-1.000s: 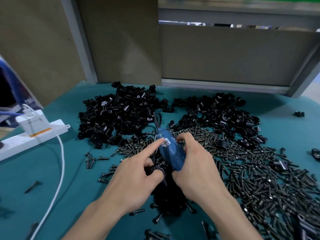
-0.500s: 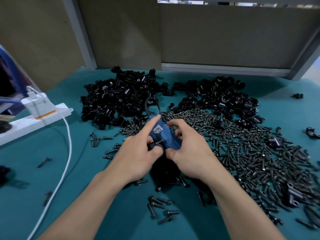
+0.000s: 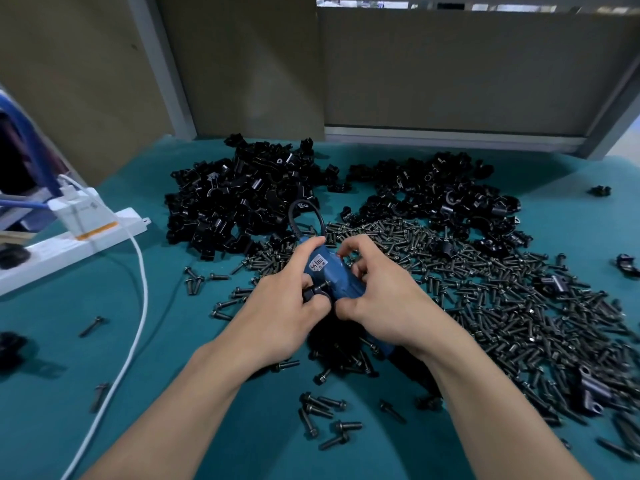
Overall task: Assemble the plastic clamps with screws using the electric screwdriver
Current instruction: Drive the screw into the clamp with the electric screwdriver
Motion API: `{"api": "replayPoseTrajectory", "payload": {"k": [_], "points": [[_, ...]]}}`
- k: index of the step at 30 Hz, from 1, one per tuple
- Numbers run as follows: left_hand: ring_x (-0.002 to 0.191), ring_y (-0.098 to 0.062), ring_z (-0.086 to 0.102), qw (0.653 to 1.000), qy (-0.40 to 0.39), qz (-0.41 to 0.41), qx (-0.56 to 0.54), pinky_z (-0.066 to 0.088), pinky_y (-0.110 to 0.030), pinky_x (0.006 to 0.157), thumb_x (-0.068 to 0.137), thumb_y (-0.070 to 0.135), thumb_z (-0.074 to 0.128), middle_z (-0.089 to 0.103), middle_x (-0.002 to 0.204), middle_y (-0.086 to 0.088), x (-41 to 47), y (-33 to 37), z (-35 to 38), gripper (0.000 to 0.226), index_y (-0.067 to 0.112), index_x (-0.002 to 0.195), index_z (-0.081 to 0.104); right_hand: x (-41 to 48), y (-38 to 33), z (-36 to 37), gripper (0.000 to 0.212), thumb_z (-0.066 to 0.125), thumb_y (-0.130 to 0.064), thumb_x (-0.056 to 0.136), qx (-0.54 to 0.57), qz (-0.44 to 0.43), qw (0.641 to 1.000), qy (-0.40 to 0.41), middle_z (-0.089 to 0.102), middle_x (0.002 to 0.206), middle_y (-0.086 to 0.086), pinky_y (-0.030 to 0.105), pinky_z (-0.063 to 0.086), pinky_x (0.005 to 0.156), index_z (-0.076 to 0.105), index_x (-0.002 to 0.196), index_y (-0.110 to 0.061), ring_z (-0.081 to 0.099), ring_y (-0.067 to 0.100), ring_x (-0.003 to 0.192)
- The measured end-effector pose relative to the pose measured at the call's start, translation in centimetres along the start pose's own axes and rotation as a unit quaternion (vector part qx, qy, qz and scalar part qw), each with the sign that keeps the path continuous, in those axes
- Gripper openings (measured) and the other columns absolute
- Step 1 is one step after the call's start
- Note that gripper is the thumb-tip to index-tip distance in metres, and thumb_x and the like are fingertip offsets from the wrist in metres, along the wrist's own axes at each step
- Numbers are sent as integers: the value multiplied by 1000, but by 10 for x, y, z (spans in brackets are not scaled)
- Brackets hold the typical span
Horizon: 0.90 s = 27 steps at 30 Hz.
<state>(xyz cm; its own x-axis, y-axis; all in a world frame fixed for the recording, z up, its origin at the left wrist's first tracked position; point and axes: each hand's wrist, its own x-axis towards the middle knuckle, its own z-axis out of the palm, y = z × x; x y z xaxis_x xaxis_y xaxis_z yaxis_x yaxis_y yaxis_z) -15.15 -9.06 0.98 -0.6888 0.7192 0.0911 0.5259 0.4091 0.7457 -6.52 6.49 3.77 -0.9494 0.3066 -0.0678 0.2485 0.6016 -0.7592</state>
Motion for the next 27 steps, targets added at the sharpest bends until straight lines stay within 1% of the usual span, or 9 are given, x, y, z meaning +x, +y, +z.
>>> {"api": "replayPoseTrajectory", "payload": {"k": [3,5,7,9,11,14,16,21,27], "points": [[54,-6,57,1000,1,2,-8,47,-24,56,84,33,51,75,92,9,0,0,1,78,64,147,17,2,0,-1,59,79,-11,76,-1,8,1000,-5,62,90,-2,39,53,62,44,115,-39,58,16,66],[53,-7,56,1000,5,4,-15,47,-22,57,85,32,51,74,92,12,0,-1,1,77,64,147,18,2,4,0,50,80,-14,75,4,9,1000,15,60,86,-5,28,50,55,47,105,-36,55,11,63],[53,-7,56,1000,5,6,-15,46,-20,57,85,31,50,73,90,17,1,-2,1,77,65,146,19,-1,8,2,42,81,-17,76,-1,10,999,41,57,79,-7,16,39,44,46,93,-31,47,3,51],[55,-7,55,1000,4,10,-13,45,-18,58,86,30,50,71,84,18,2,-2,2,77,66,146,19,-3,10,4,41,79,-17,77,-11,8,998,55,56,77,-8,14,38,42,44,91,-32,49,-1,48],[54,-6,54,1000,5,12,-15,44,-17,57,86,29,50,68,76,18,2,-3,2,77,69,145,19,-5,7,5,46,76,-18,78,-19,1,998,56,57,82,-10,15,40,48,45,104,-40,54,0,54],[53,-7,52,1000,11,13,-25,45,-18,56,84,32,49,62,68,12,3,-3,2,79,78,138,15,-4,3,6,76,71,-20,81,-36,-12,999,38,57,99,-11,25,46,68,36,143,-48,59,9,77],[53,-7,53,999,13,16,-26,45,-19,57,83,33,48,61,67,13,2,-2,2,79,80,136,13,-3,2,6,76,71,-21,82,-43,-6,998,35,57,107,-8,27,45,74,39,147,-45,59,14,86],[51,-7,52,999,14,21,-23,45,-18,56,86,29,51,67,72,12,2,-3,3,78,71,144,20,-5,3,6,65,74,-17,78,-36,-5,998,48,58,96,-15,24,47,64,46,130,-43,61,6,77],[51,-8,53,999,20,23,-18,43,-17,55,88,25,53,69,75,13,2,-4,3,77,63,147,22,-6,2,6,60,75,-15,77,-39,-8,998,57,59,93,-16,22,46,56,46,119,-47,61,6,68]]}}
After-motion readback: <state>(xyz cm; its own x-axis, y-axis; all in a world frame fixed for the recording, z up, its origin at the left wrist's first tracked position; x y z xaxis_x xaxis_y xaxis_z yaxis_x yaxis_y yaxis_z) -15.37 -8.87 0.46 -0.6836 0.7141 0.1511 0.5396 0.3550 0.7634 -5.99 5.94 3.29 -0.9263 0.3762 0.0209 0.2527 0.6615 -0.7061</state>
